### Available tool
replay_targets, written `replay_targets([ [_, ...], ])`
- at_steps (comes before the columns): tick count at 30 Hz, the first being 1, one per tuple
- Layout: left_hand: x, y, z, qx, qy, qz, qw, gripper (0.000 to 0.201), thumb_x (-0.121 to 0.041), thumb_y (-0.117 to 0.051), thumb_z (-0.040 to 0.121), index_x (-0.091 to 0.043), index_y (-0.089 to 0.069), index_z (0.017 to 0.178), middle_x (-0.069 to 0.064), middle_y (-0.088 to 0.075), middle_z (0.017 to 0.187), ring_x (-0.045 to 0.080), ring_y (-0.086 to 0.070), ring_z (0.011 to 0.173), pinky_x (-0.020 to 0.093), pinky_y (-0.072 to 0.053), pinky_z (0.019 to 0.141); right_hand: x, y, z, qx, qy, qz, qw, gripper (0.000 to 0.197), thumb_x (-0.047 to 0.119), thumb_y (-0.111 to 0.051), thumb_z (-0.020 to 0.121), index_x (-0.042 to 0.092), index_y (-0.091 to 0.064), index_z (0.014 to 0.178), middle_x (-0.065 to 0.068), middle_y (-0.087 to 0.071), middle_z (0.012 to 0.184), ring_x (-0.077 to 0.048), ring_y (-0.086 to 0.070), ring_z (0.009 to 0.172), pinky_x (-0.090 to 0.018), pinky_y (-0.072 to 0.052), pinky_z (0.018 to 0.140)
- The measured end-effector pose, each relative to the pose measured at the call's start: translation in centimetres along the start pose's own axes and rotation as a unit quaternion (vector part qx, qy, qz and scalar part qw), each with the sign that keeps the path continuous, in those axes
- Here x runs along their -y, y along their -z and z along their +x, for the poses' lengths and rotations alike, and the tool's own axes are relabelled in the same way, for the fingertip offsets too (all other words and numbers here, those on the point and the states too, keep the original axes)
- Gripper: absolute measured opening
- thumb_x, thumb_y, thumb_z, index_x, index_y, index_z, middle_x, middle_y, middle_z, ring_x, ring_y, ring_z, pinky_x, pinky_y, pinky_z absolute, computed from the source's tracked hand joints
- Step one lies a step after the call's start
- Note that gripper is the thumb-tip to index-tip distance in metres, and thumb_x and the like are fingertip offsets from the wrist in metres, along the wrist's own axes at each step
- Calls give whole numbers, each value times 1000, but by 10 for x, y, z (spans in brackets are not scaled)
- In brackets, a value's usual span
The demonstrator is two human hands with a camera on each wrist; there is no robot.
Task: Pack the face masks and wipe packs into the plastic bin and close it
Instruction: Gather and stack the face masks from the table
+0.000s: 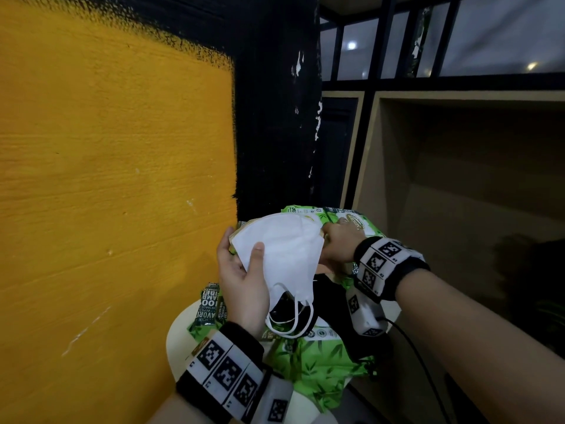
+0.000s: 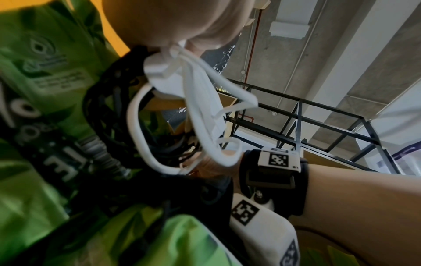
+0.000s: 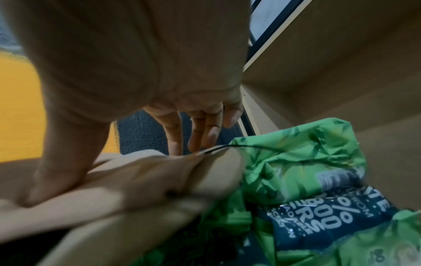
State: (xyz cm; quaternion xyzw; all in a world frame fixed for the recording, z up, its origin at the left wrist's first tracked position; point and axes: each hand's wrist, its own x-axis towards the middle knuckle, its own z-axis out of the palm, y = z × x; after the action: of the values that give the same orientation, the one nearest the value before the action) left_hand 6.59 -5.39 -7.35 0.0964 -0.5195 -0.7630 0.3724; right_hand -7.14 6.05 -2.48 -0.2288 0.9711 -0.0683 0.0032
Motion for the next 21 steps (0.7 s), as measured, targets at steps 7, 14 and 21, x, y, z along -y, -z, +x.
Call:
replay_targets([
  [7,-1,8,5,-9,4,5,1000,53,-16,-50,96,-29,-30,143,2,-61,118,21,-63,106,41,-53,90,3,-1,16,4,8,111,994,38,37,-73,70,13,-46,84,-4,-48,84,-22,-46,80,-30,-40,70],
  [14,6,13,9,-14,-17,32,999,53,-18,-51,96,-30,-29,143,-15,-55,67,-2,-58,55,24,-51,61,-2,13,14,-39,82,441,893,21,12,-65,83,12,-52,67,-2,-53,63,-1,-52,46,-15,-42,48],
  [21,-6,8,2,-52,-65,66,994,62,-21,-53,95,-63,-25,131,39,-55,105,42,-49,69,56,-50,78,4,32,7,-78,99,638,759,24,10,-58,88,15,-54,65,7,-61,54,-6,-56,49,-21,-45,52],
])
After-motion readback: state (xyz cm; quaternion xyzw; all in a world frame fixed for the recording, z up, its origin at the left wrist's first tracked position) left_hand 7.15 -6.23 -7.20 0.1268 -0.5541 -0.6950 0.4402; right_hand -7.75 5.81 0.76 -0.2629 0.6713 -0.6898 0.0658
